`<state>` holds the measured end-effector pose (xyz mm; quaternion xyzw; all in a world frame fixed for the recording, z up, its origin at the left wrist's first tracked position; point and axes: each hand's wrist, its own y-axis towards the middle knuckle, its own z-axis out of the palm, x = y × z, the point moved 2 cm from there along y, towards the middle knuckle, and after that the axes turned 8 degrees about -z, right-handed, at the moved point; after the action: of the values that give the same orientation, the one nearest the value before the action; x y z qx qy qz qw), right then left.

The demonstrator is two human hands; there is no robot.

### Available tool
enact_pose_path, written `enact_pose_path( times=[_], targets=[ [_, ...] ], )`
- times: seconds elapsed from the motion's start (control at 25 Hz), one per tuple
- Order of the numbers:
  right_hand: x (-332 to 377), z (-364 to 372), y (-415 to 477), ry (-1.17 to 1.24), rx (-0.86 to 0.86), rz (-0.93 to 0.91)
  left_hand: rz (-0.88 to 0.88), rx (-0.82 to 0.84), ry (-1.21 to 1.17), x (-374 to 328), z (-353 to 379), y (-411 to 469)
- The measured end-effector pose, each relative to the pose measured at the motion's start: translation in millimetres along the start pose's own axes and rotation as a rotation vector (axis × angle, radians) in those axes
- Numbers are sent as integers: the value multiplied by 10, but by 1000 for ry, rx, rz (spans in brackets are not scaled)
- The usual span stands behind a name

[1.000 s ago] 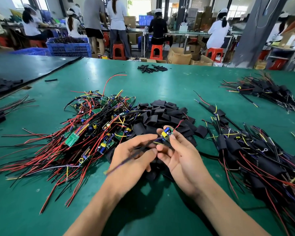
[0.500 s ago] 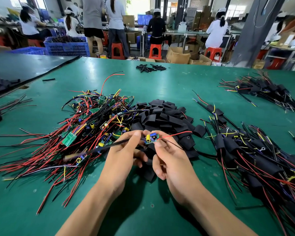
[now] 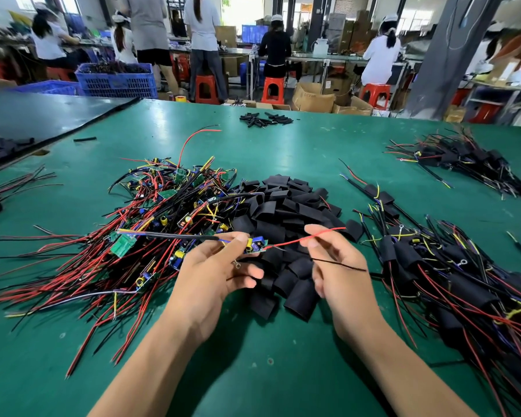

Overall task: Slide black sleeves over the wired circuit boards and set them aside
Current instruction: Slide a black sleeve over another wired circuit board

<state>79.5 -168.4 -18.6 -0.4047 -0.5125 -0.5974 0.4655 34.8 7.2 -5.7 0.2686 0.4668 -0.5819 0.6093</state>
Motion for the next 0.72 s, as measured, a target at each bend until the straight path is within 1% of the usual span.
enact_pose_path(
  times=[0.12, 0.24, 0.32, 0.48, 0.52, 0.64, 0.72],
  targets=[
    [19, -205, 95, -345, -63, -94, -9, -115, -25, -3, -44, 9],
    [46, -302, 125, -561, -35, -133, -13, -170, -15, -2, -70, 22],
    [33, -282, 108, -627, 6, -179, -3, -177, -12, -8, -64, 27],
    [-16, -211, 46, -577, 12, -188, -9, -72, -133, -59, -64, 29],
    [-26, -199, 38, -595, 9, -209, -14, -61, -167, -70, -64, 35],
    [-51, -126, -13, -765, 14, -315, -19, -92, -251, -78, -57, 58],
    [-56, -57, -52, -858, 26, -343, -53, -123, -368, -96, -51, 60]
  ],
)
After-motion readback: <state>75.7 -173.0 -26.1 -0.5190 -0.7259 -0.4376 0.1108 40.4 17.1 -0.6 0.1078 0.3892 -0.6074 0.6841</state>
